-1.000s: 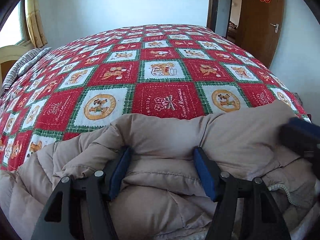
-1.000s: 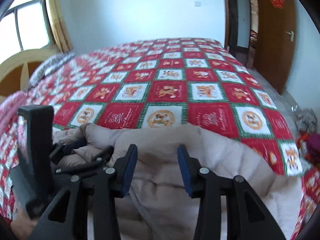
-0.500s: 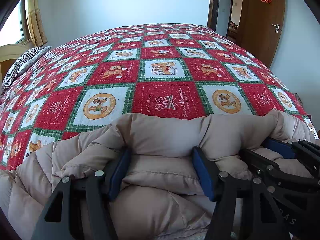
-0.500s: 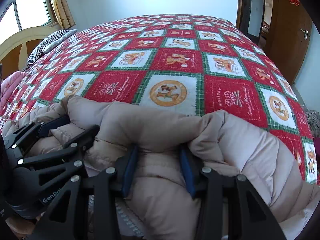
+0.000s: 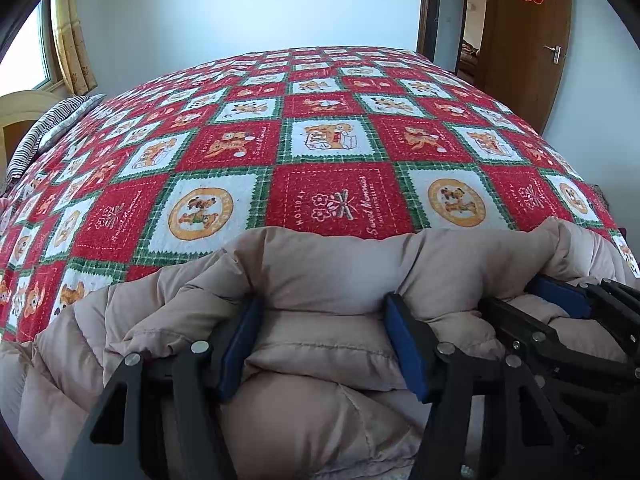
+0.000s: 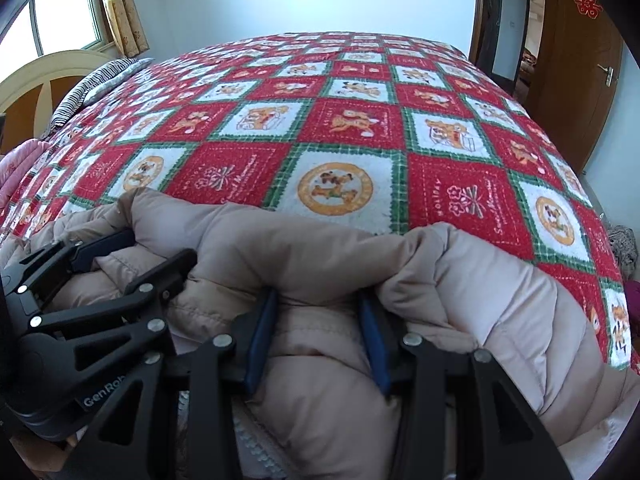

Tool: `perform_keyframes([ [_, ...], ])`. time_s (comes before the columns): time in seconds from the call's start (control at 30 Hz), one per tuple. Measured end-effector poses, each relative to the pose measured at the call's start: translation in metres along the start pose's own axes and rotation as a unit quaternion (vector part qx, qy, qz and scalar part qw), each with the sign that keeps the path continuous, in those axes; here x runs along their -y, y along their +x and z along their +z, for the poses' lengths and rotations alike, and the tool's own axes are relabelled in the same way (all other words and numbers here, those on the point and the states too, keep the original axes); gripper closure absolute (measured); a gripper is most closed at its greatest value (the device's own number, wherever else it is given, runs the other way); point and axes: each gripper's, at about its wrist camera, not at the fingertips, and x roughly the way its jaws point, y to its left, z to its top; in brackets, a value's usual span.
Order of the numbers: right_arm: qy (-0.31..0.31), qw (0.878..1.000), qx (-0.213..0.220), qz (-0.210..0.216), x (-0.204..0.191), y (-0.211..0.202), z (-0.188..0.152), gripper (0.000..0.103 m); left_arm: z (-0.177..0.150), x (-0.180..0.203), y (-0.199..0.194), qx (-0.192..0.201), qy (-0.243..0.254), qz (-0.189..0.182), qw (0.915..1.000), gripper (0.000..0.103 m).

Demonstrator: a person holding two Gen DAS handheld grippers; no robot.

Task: Fold large clothes
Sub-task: 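Grasp the jacket hem with the left gripper while the right gripper grasps the hem too, then fold the hem up toward the collar with both grippers and release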

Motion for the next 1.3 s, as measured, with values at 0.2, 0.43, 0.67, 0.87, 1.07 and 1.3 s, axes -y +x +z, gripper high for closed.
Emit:
perform_keyframes([
  [0.2, -0.007, 1.000, 0.004, 0.001, -0.001, -0.015, -0.002, 0.053, -0.001, -0.001, -0.010, -0.004, 0.006, 0.005, 1.0000, 0.039],
  [0.43, 0.030, 0.992, 0.115, 0.028, 0.012, -0.157, -0.053, 0.009, -0.033, -0.035, -0.135, 0.069, 0.014, -0.037, 0.9968, 0.039],
  [0.67, 0.087, 0.985, 0.129, 0.079, 0.053, -0.310, -0.148, 0.009, -0.138, -0.118, -0.268, 0.114, -0.016, -0.057, 0.9917, 0.035],
  [0.87, 0.089, 0.989, 0.110, 0.042, 0.064, -0.407, -0.240, 0.009, -0.235, -0.159, -0.315, 0.103, -0.045, -0.017, 0.9935, 0.035],
  [1.07, 0.097, 0.992, 0.073, 0.031, 0.056, -0.420, -0.322, 0.009, -0.309, -0.163, -0.335, 0.094, -0.072, -0.037, 0.9923, 0.035],
  [1.3, 0.104, 0.994, 0.020, 0.024, 0.037, -0.372, -0.360, 0.016, -0.361, -0.160, -0.339, 0.058, -0.079, -0.047, 0.9941, 0.035],
])
